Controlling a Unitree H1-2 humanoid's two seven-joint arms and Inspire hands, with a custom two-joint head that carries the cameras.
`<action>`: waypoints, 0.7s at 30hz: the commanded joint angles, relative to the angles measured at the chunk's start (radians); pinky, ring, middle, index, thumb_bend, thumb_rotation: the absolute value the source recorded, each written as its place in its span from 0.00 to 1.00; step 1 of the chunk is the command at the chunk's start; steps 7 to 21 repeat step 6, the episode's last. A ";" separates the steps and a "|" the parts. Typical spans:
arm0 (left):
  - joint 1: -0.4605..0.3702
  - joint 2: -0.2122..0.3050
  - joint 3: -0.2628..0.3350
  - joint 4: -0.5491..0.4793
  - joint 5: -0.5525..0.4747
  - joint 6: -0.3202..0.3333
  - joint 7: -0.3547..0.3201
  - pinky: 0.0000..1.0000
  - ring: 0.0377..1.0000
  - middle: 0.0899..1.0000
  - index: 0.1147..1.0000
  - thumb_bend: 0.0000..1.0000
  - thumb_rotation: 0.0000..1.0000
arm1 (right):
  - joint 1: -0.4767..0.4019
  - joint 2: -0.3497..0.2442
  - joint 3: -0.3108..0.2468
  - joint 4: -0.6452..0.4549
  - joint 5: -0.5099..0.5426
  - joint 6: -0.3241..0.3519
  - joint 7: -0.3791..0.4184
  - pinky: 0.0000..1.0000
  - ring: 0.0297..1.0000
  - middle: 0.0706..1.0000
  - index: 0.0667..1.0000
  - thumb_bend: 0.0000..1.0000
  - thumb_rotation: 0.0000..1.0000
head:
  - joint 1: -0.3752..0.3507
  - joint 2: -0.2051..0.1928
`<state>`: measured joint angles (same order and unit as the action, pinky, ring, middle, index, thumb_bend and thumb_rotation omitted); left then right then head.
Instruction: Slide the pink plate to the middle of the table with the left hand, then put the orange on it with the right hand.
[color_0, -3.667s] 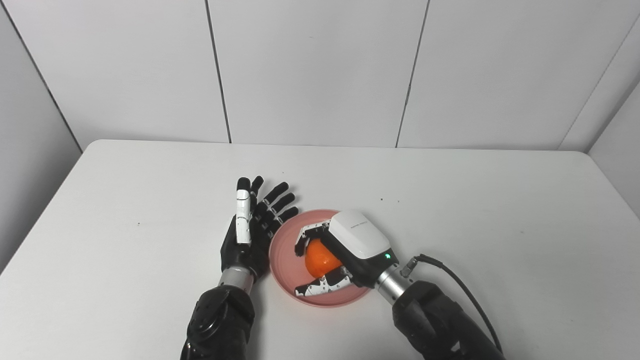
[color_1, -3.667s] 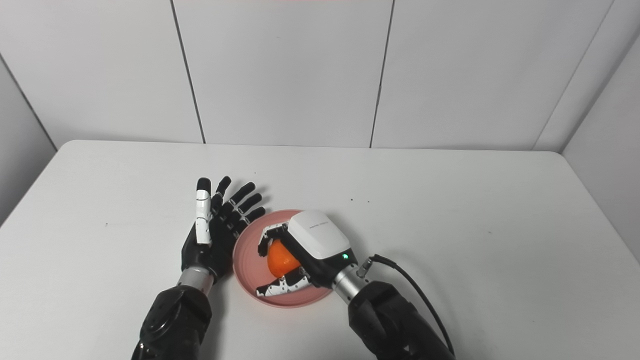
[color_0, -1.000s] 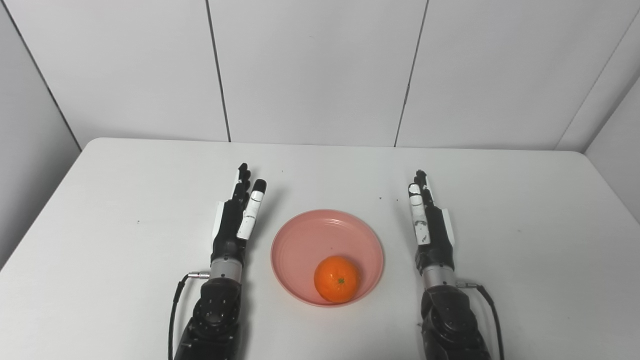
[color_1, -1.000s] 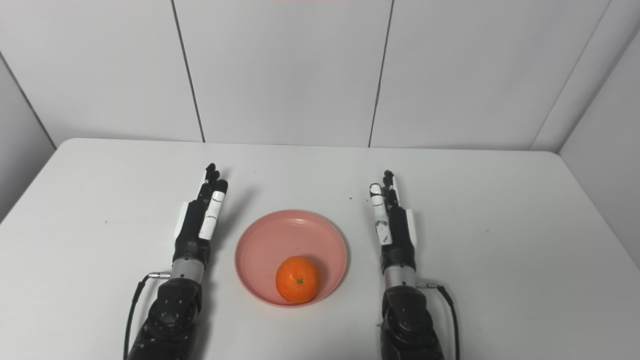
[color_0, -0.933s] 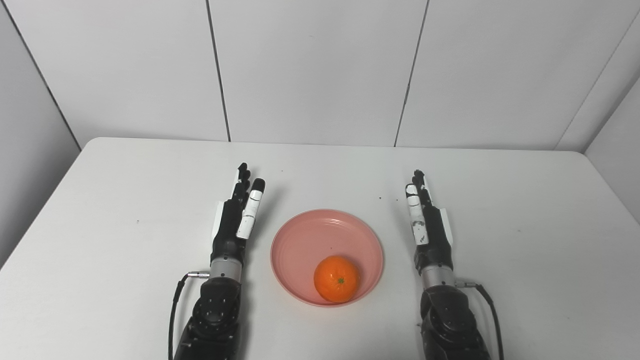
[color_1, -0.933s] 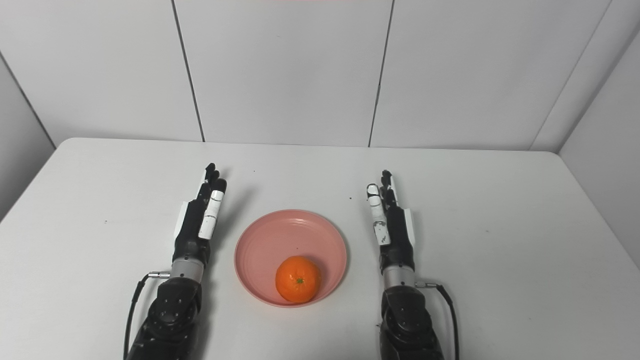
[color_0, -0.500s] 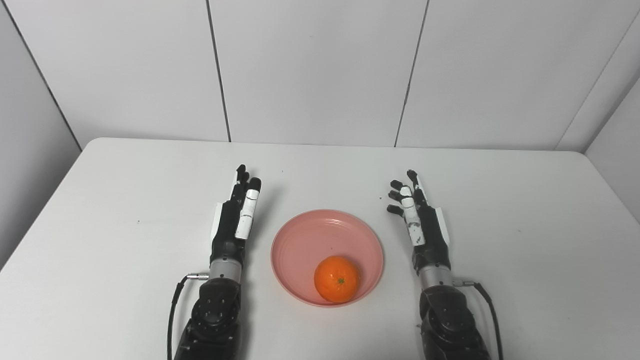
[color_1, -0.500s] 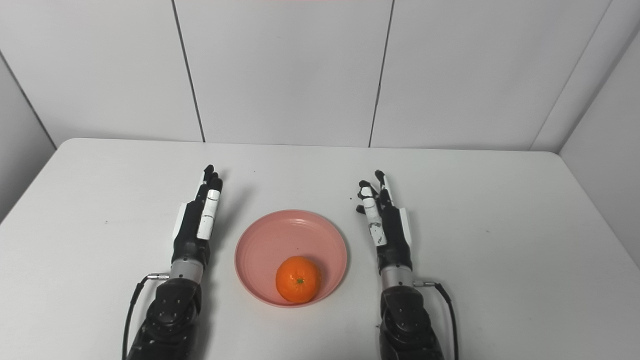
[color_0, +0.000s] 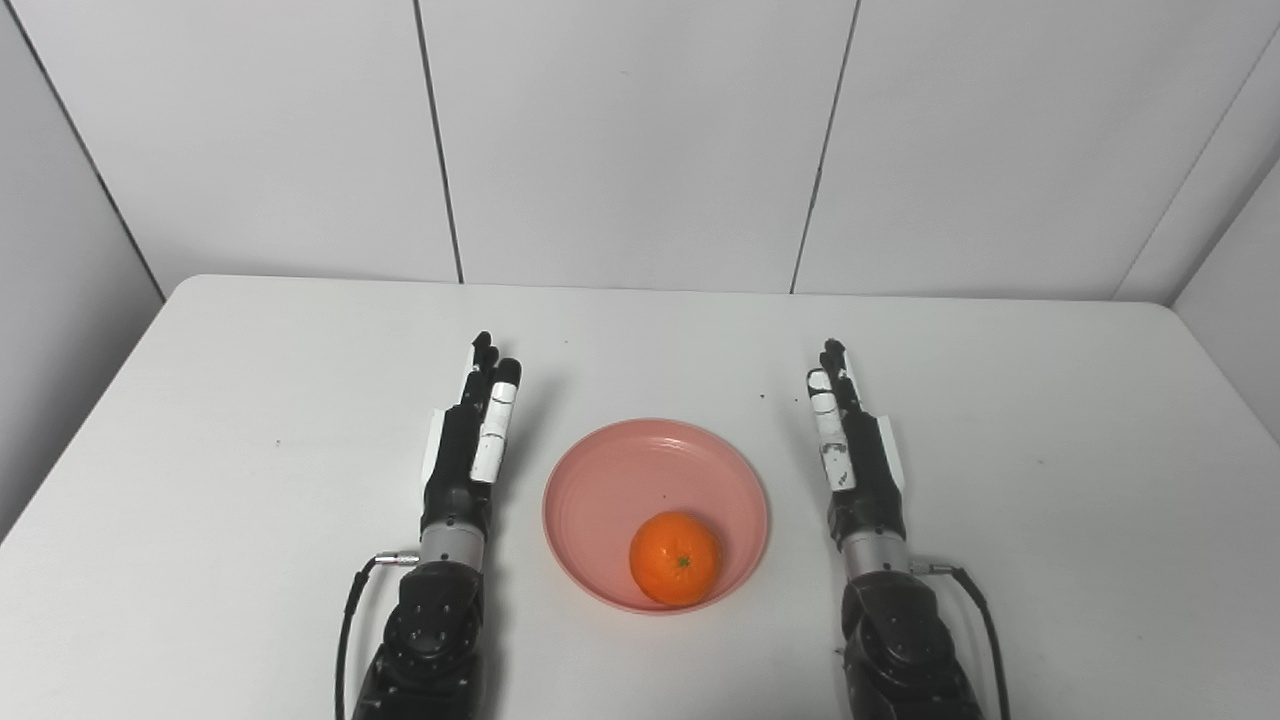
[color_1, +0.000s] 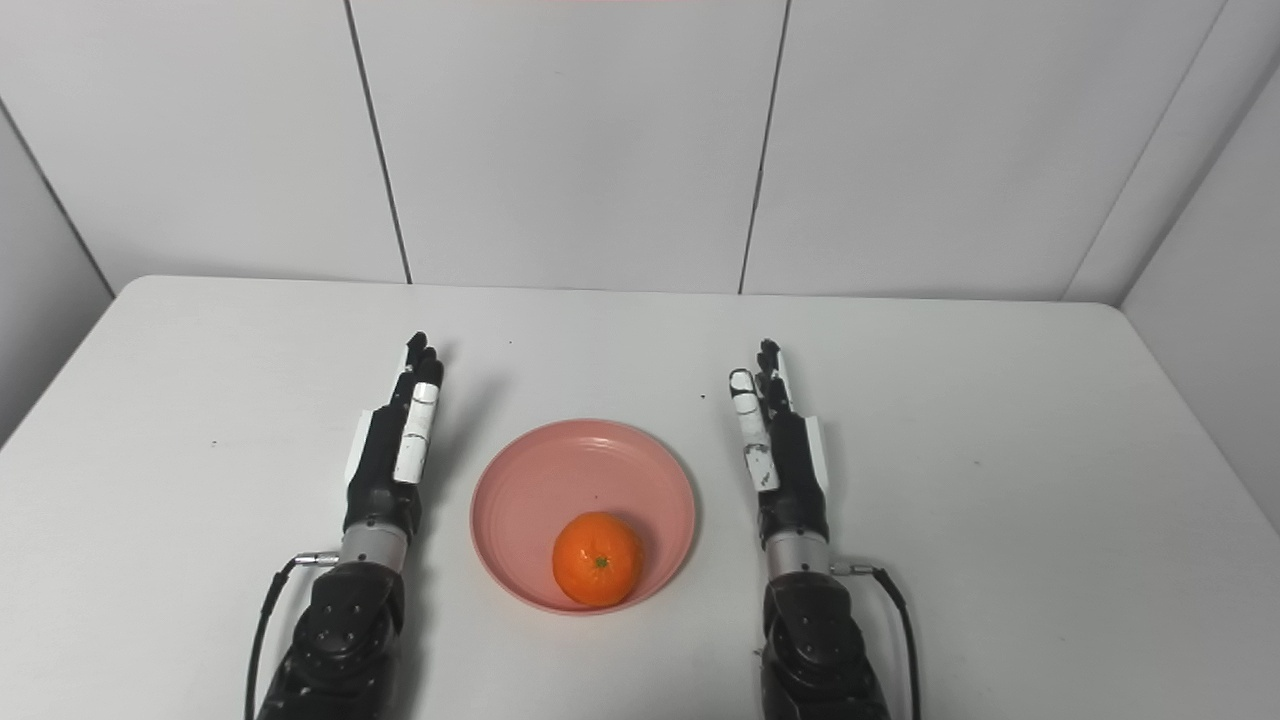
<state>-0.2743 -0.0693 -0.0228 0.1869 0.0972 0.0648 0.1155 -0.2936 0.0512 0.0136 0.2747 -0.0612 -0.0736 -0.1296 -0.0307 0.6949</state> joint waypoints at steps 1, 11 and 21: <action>0.013 -0.010 0.000 -0.001 0.001 0.041 0.003 1.00 1.00 1.00 1.00 0.82 1.00 | 0.057 0.000 -0.004 0.038 0.000 0.002 0.003 1.00 1.00 0.99 0.99 0.89 1.00 | 0.001 0.001; 0.010 -0.009 -0.001 0.000 0.004 0.036 0.004 1.00 1.00 1.00 1.00 0.82 1.00 | 0.053 -0.002 -0.005 0.038 -0.002 0.007 0.001 1.00 1.00 1.00 0.99 0.90 1.00 | 0.001 0.002; 0.010 -0.009 -0.001 0.000 0.004 0.036 0.004 1.00 1.00 1.00 1.00 0.82 1.00 | 0.053 -0.002 -0.005 0.038 -0.002 0.007 0.001 1.00 1.00 1.00 0.99 0.90 1.00 | 0.001 0.002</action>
